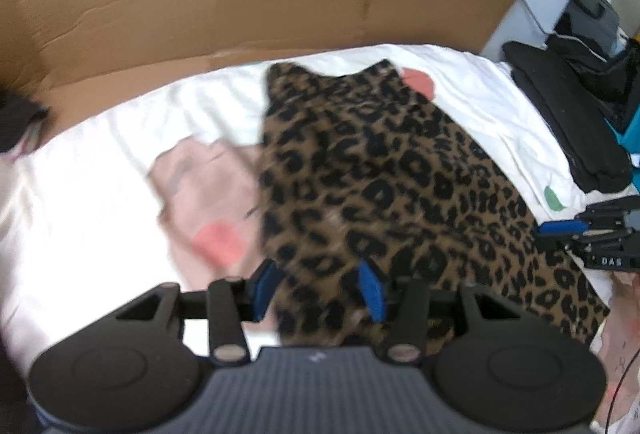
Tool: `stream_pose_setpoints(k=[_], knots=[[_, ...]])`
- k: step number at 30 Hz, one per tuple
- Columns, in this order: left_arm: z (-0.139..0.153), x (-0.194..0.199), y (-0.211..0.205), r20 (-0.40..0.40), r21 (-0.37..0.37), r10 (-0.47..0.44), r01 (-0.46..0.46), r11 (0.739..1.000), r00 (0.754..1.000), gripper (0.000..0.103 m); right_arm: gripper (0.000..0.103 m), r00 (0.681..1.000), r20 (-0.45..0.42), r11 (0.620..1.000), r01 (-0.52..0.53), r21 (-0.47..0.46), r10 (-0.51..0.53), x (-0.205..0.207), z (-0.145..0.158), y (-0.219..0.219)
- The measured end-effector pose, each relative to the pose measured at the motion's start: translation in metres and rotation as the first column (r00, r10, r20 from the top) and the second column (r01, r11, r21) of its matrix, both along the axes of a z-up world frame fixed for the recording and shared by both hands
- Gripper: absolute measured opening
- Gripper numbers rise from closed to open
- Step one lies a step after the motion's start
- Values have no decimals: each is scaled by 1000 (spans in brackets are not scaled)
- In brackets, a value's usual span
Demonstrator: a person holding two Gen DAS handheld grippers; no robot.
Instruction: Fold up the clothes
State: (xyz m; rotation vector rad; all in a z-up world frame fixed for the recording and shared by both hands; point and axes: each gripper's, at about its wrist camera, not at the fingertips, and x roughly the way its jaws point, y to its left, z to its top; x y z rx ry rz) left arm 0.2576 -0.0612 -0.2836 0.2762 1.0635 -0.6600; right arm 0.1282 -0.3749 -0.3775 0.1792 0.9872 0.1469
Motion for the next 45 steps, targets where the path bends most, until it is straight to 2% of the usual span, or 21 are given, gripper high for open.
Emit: stream_pose_setpoints(k=[4, 9, 11, 14, 16, 19, 21, 24, 28, 32, 33, 35, 37, 40, 45], knots=[[12, -11, 38, -34, 10, 90, -90, 996, 995, 49, 26, 1000, -14, 999, -10, -33, 9, -4, 2, 0], [26, -29, 80, -80, 43, 162, -159, 986, 984, 49, 27, 999, -31, 1000, 20, 19, -20, -14, 11, -6], [28, -35, 91, -115, 52, 170, -165, 985, 979, 49, 27, 999, -42, 998, 22, 56, -20, -19, 14, -7], [30, -46, 100, -139, 78, 168, -158, 984, 976, 48, 27, 998, -62, 998, 25, 59, -22, -24, 14, -7], [28, -52, 106, -177, 68, 174, -165, 984, 969, 48, 27, 996, -81, 998, 31, 57, -27, -27, 13, -7], [20, -59, 109, -214, 76, 181, -168, 983, 960, 48, 27, 993, -110, 997, 41, 60, -34, -33, 9, -8], [10, -61, 112, -256, 81, 199, -185, 979, 946, 48, 27, 991, -128, 996, 44, 73, -34, -36, 6, -9], [-8, -64, 123, -356, 63, 247, -240, 969, 901, 48, 29, 987, -153, 993, 56, 101, -40, -40, 2, -12], [-26, -72, 134, -418, 84, 287, -278, 957, 862, 47, 33, 980, -187, 982, 104, 159, -74, -42, -4, -20], [-38, -77, 146, -509, 28, 305, -338, 941, 805, 47, 33, 979, -194, 981, 101, 163, -68, -42, -4, -19], [-42, -77, 148, -534, 27, 307, -347, 938, 788, 47, 34, 978, -197, 979, 110, 173, -75, -42, -5, -21], [-52, -75, 152, -591, 28, 328, -387, 922, 737, 47, 35, 973, -206, 969, 146, 200, -104, -43, -7, -24], [-56, -75, 155, -621, 7, 328, -414, 910, 712, 47, 35, 971, -205, 962, 164, 217, -120, -44, -9, -26], [-62, -75, 158, -645, -10, 328, -436, 900, 690, 47, 36, 972, -204, 960, 165, 226, -119, -45, -12, -26], [-80, -80, 168, -722, -26, 330, -500, 866, 609, 47, 36, 969, -211, 955, 176, 240, -126, -44, -13, -27]])
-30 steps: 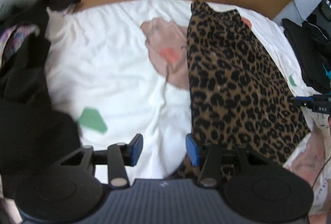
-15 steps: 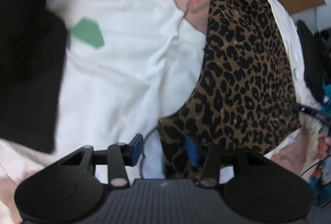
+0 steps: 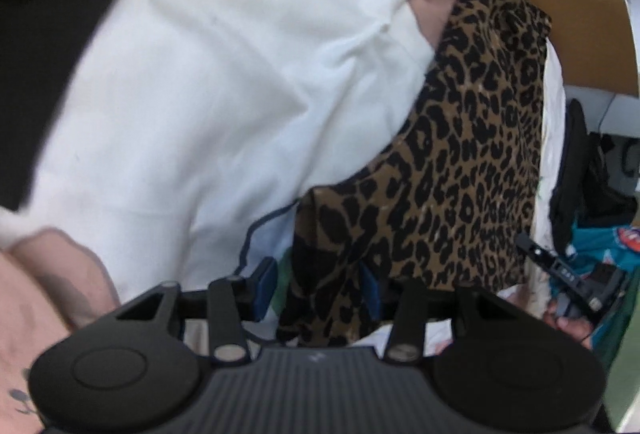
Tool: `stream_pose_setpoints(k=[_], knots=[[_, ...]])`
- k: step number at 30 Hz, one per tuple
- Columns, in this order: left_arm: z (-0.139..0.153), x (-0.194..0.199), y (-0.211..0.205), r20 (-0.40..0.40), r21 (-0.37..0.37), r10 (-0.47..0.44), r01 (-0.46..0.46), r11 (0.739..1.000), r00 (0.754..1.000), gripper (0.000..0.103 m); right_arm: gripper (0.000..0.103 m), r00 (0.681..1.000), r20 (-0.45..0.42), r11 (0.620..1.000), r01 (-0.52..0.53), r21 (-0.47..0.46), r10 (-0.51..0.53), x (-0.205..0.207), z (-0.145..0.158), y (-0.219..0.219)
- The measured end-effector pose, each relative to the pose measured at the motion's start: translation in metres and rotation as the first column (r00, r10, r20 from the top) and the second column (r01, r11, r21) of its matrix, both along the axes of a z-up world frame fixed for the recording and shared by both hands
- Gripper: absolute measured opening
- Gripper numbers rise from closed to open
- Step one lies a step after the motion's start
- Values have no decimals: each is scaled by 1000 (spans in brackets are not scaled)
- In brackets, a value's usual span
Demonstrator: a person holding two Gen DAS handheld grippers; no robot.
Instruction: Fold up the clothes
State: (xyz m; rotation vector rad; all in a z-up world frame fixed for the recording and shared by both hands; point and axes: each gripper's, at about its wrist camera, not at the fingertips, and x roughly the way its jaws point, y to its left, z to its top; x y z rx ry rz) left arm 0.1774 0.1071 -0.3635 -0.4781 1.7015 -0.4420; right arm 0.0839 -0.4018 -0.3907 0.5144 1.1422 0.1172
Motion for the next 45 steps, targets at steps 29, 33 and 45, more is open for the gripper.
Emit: stream_pose_setpoints(k=[29, 33, 45], knots=[[-31, -26, 20, -61, -199, 57, -68, 978, 997, 18, 36, 998, -11, 994, 62, 90, -62, -11, -2, -15], [-22, -24, 12, -6, -166, -6, 5, 986, 1000, 8, 36, 999, -12, 996, 54, 65, -53, -14, 2, -16], [-23, -20, -5, 22, -104, -46, 48, 993, 999, 8, 39, 999, -28, 992, -12, 128, 16, -13, -5, -17]])
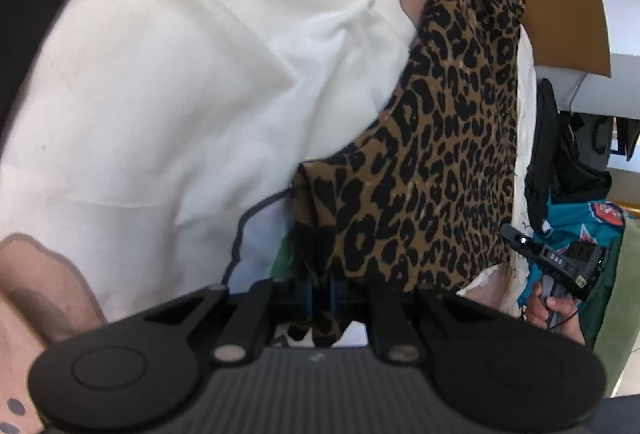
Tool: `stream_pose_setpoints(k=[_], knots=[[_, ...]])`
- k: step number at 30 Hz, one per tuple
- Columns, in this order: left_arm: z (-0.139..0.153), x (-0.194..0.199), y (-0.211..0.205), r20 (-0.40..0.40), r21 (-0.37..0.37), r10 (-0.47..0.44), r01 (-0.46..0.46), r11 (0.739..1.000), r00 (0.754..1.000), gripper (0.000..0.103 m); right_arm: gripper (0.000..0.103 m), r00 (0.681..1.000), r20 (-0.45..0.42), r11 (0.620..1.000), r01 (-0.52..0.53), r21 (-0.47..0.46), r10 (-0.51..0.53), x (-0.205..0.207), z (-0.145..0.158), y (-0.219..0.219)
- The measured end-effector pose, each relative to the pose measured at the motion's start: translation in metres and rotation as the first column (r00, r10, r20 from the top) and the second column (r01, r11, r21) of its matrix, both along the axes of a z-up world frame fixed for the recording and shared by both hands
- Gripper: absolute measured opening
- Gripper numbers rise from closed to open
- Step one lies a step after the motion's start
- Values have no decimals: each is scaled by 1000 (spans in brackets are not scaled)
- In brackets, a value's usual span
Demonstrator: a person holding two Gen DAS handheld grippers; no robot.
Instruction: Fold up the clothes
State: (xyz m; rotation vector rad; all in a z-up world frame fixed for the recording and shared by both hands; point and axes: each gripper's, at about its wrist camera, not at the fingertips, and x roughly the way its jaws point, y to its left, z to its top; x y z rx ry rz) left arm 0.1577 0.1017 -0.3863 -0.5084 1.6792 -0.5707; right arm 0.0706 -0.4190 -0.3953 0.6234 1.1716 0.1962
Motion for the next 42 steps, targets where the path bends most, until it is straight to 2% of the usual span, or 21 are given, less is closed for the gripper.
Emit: stream_pose_setpoints(k=[3, 9, 15, 16, 24, 30, 37, 40, 42], knots=[[1, -1, 0, -1, 7, 1, -1, 1000, 1000, 8, 39, 1000, 13, 999, 4, 42, -4, 3, -7, -3], [2, -3, -2, -1, 15, 5, -5, 1000, 1000, 8, 38, 999, -14, 981, 36, 188, -34, 15, -20, -14], [2, -4, 2, -5, 16, 13, -13, 1000, 1000, 8, 35, 999, -41, 956, 44, 292, -34, 2, -27, -22], [1, -4, 3, -8, 15, 21, -21, 1000, 1000, 8, 30, 998, -46, 955, 50, 293, -38, 1, -27, -23], [-3, -5, 7, -28, 4, 63, -63, 998, 998, 9, 30, 996, -67, 947, 70, 314, -52, 11, -37, -15], [-5, -6, 6, -29, 1, 81, -81, 997, 996, 12, 30, 998, -64, 946, 47, 320, -28, 17, -39, -11], [-5, -7, 7, -29, -4, 82, -82, 997, 996, 10, 24, 997, -69, 946, 62, 319, -42, 16, -42, -12], [-3, -7, 4, -25, 8, 69, -69, 998, 997, 8, 7, 996, -77, 948, 66, 312, -44, 16, -42, -13], [-1, -6, 3, -41, 20, 73, -72, 997, 996, 7, 4, 996, -77, 950, 65, 305, -44, 16, -39, -11]])
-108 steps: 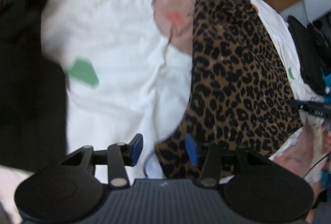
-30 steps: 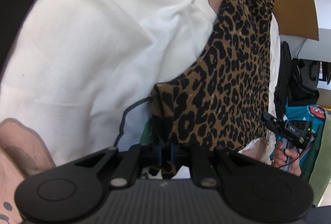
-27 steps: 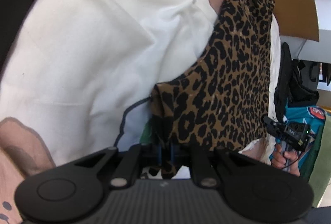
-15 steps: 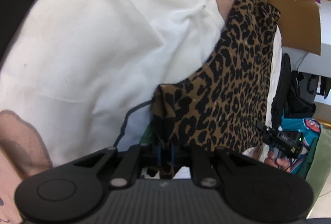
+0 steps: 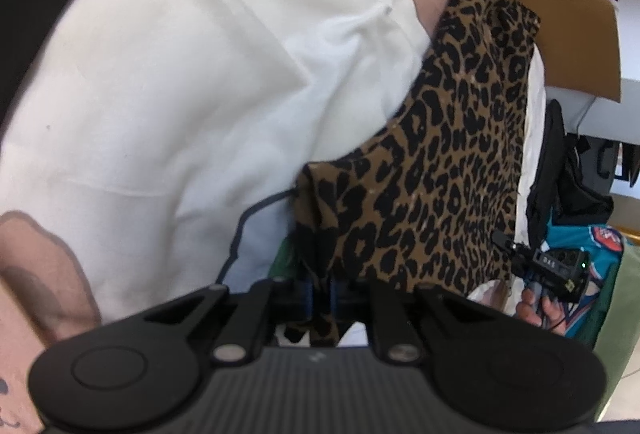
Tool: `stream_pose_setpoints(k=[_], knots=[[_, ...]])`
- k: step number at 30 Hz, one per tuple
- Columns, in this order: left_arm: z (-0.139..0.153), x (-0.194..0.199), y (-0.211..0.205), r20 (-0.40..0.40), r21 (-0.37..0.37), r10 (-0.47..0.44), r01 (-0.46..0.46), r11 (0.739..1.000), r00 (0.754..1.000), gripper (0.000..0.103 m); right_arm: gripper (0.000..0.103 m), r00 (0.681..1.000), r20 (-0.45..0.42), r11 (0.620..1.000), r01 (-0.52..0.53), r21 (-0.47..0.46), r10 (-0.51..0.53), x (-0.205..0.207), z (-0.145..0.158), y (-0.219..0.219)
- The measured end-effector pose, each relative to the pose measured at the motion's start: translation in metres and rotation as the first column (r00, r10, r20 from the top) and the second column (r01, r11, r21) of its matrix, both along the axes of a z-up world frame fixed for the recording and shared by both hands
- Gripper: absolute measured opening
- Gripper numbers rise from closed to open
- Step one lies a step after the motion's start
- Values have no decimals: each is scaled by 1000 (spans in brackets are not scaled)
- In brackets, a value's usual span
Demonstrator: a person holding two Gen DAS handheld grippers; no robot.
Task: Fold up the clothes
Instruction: 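Hold the trousers with both grippers and smooth them along the duvet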
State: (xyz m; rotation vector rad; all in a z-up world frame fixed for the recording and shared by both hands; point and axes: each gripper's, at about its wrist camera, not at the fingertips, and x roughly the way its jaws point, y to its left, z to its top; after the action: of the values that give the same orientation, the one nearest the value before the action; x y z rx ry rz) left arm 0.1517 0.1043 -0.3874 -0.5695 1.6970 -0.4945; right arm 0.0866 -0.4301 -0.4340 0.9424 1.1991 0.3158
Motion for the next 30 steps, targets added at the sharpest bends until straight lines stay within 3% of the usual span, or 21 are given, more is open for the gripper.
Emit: stream_pose_setpoints(k=[5, 11, 20, 30], knots=[[20, 3, -9, -12, 47, -40, 40, 998, 999, 6, 2, 1000, 23, 999, -11, -33, 12, 0, 17, 3], [41, 17, -7, -25, 70, -23, 25, 997, 999, 6, 2, 996, 80, 998, -39, -57, 44, 0, 49, 5], [88, 32, 2, 2, 59, -27, 26, 998, 1000, 6, 2, 993, 108, 998, -36, -58, 42, -4, 77, -3], [113, 20, -7, -22, 48, -20, 21, 999, 1000, 6, 2, 990, 124, 996, -57, -62, 64, -22, 111, -17]])
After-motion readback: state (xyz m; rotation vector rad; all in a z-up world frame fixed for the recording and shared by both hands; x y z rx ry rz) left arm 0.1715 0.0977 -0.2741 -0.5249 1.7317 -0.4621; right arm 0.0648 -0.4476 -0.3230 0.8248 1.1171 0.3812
